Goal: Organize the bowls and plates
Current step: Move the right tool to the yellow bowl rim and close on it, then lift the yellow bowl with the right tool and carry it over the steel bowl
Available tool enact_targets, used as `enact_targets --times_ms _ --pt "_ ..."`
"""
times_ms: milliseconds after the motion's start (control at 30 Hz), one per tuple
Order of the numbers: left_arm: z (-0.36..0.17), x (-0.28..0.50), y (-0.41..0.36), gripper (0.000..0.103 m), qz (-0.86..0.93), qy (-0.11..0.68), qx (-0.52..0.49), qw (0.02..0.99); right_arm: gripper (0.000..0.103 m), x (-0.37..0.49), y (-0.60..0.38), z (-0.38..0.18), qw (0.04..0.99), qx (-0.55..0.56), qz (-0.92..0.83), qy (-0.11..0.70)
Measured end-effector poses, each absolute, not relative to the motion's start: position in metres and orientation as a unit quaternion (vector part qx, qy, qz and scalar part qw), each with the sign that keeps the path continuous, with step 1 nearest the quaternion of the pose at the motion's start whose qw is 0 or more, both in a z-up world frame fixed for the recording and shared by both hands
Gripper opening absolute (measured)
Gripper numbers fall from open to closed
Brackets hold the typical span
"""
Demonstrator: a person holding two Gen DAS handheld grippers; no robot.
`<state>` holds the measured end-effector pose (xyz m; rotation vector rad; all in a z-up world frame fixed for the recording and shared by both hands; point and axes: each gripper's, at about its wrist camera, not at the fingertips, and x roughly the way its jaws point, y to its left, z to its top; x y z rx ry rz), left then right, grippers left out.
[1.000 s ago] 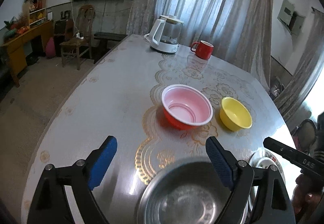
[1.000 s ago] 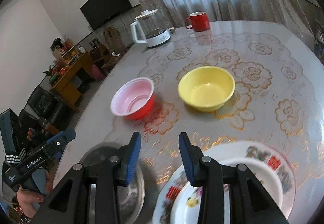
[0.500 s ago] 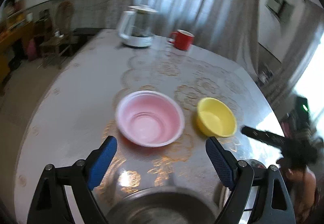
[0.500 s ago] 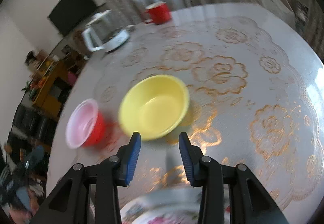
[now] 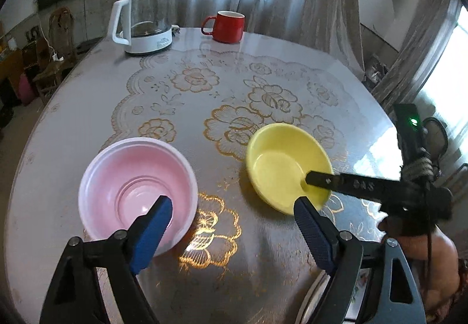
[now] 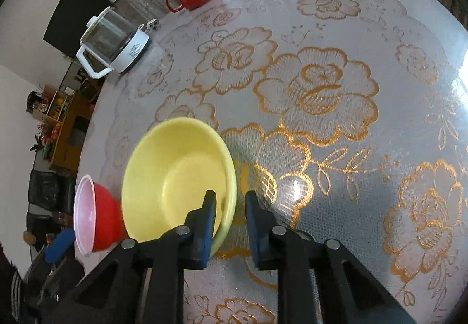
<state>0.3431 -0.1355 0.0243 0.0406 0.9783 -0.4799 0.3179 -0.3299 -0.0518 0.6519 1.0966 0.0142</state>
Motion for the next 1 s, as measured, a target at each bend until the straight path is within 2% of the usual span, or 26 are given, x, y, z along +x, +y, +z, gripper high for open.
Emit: enact_targets --times_ms 133,400,533,600,733,1000 --pt "0.013 0.348 -0.149 0.067 -0.23 0.477 0.028 0.848 0.017 0.302 -0.331 -0.054 0.804 0.297 0.009 0.515" --pt "-0.001 0.359 -0.179 0.064 -0.239 0.489 0.029 0.839 0.014 0.293 -0.337 -0.053 0.81 0.287 0.014 0.512" --pt "-0.008 0.364 -0.187 0.043 -0.237 0.499 0.025 0.833 0.013 0.289 -0.335 -0.053 0.815 0.276 0.014 0.51" --pt "-0.013 0.365 -0.19 0.036 -0.235 0.501 0.032 0.832 0.013 0.289 -0.334 -0.054 0.815 0.275 0.015 0.51" --pt "-0.017 0.36 -0.194 0.016 -0.248 0.505 0.036 0.826 0.013 0.287 -0.333 -0.052 0.814 0.28 0.022 0.508" --pt "-0.009 0.345 -0.19 0.015 -0.262 0.496 0.038 0.827 0.012 0.278 -0.329 -0.044 0.821 0.28 0.021 0.497"
